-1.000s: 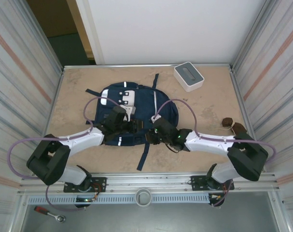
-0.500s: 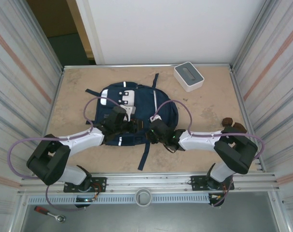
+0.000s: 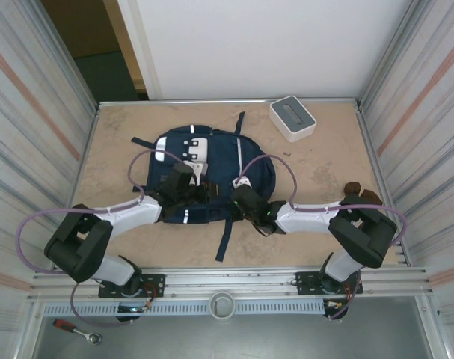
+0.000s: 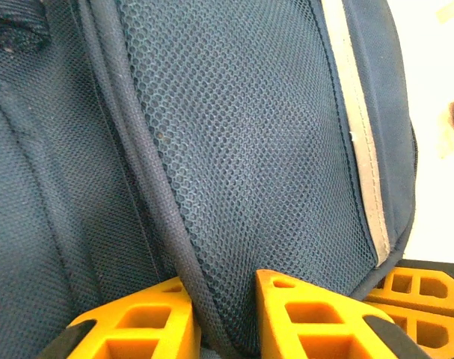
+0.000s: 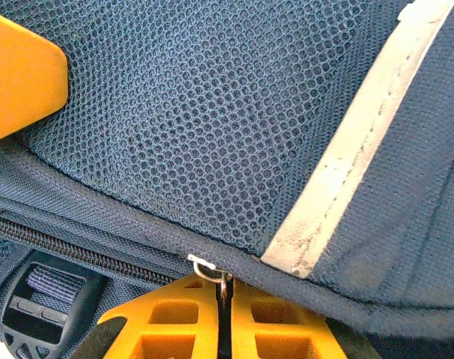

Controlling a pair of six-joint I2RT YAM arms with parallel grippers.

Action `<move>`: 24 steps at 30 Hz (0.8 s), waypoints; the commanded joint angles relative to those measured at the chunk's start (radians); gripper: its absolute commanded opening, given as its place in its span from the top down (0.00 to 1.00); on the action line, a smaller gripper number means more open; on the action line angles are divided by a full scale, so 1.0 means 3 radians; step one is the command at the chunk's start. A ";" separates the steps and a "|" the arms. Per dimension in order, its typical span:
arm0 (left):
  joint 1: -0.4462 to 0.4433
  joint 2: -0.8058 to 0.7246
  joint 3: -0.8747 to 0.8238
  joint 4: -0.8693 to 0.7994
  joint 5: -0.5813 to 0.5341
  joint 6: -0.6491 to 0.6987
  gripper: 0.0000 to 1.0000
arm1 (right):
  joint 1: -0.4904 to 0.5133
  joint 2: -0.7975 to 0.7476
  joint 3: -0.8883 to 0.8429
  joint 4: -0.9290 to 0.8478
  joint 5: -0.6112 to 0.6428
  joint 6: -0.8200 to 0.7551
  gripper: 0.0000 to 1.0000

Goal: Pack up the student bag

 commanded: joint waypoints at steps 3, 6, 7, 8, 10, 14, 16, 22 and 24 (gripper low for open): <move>0.0145 0.0087 -0.0053 -0.0103 -0.0096 0.0109 0.80 | -0.0019 -0.0171 -0.0080 0.0001 0.0098 -0.0092 1.00; 0.0214 0.0114 -0.0047 -0.0103 -0.0065 0.0126 0.84 | -0.0083 -0.0246 -0.0122 -0.0038 0.0032 -0.0107 1.00; 0.0230 0.0118 -0.0053 -0.0097 -0.0072 0.0143 0.86 | -0.0112 -0.0275 -0.0132 -0.0066 -0.0012 -0.0115 1.00; 0.0249 0.0124 -0.0049 -0.0114 -0.0076 0.0164 0.87 | -0.0133 -0.0295 -0.0135 -0.0098 -0.0034 -0.0119 1.00; 0.0285 0.0135 -0.0043 -0.0147 -0.0081 0.0197 0.90 | -0.0166 -0.0330 -0.0132 -0.0211 -0.0031 -0.0137 1.00; 0.0368 0.0124 -0.0075 -0.0139 -0.0061 0.0227 0.97 | -0.0255 -0.0397 -0.0120 -0.0455 0.0018 -0.0154 1.00; 0.0404 0.0119 -0.0064 -0.0164 -0.0064 0.0263 0.99 | -0.0337 -0.0417 -0.0115 -0.0582 0.0047 -0.0153 1.00; 0.0457 0.0080 -0.0033 -0.0264 -0.0093 0.0355 1.00 | -0.0556 -0.0437 -0.0046 -0.0736 -0.0073 -0.0177 1.00; 0.0457 0.0040 -0.0038 -0.0270 -0.0098 0.0386 1.00 | -0.0549 -0.0455 -0.0032 -0.0672 -0.0216 -0.0217 1.00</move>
